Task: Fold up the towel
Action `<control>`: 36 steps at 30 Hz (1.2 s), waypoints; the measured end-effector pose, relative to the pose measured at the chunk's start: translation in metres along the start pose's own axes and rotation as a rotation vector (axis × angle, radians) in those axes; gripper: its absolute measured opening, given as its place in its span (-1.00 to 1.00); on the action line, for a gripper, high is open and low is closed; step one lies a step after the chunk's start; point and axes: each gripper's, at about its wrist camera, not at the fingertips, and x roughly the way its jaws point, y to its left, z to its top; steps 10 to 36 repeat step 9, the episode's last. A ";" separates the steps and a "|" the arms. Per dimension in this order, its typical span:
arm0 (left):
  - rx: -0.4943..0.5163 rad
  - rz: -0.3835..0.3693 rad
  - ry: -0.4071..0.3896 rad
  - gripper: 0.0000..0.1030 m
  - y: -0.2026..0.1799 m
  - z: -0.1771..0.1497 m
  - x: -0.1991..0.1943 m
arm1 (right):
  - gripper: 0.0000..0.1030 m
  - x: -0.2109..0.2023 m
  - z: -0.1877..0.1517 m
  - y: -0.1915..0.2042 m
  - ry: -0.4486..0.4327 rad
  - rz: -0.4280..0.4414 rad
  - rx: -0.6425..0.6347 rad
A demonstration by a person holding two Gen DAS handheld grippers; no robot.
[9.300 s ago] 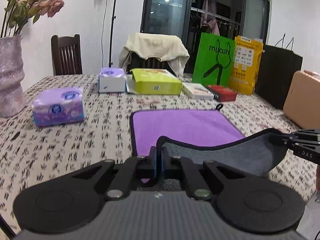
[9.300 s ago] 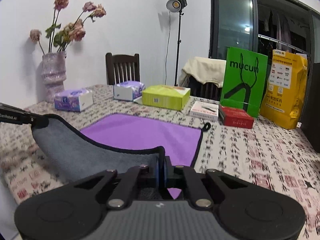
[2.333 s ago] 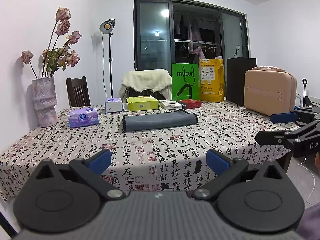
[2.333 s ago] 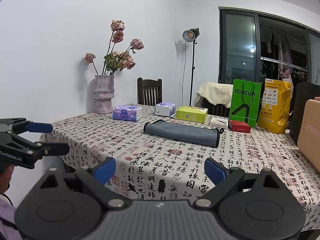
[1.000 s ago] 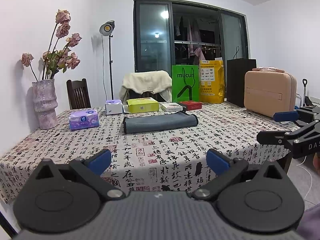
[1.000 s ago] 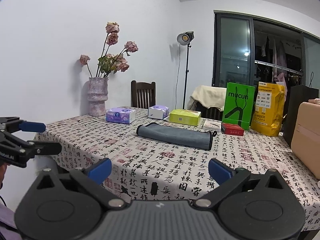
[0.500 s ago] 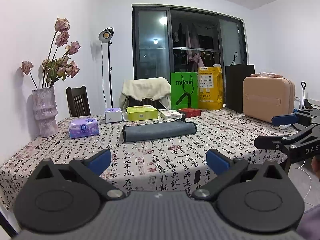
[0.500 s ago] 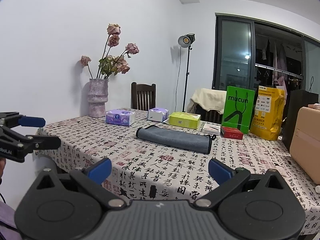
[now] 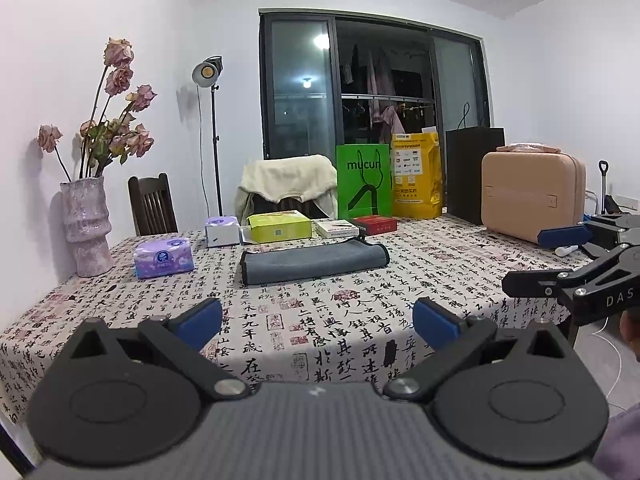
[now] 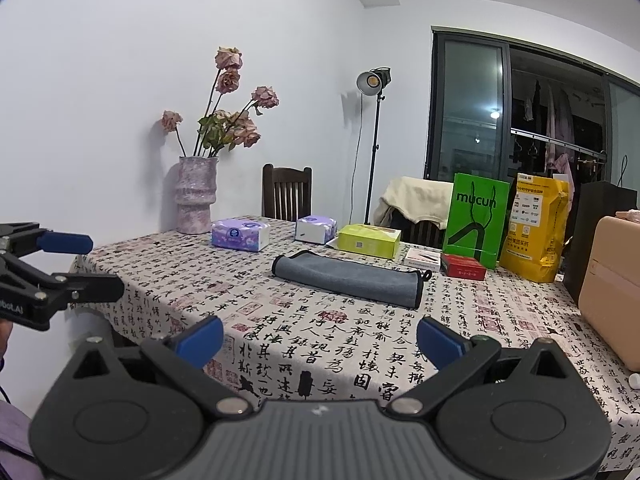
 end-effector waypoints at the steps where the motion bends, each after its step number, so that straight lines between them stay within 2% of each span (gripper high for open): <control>1: -0.003 -0.003 0.001 1.00 0.000 0.000 0.000 | 1.00 0.000 0.000 0.000 0.001 0.000 0.000; 36: -0.005 -0.012 -0.009 1.00 0.000 -0.001 0.000 | 1.00 0.000 -0.001 0.000 0.003 -0.001 0.002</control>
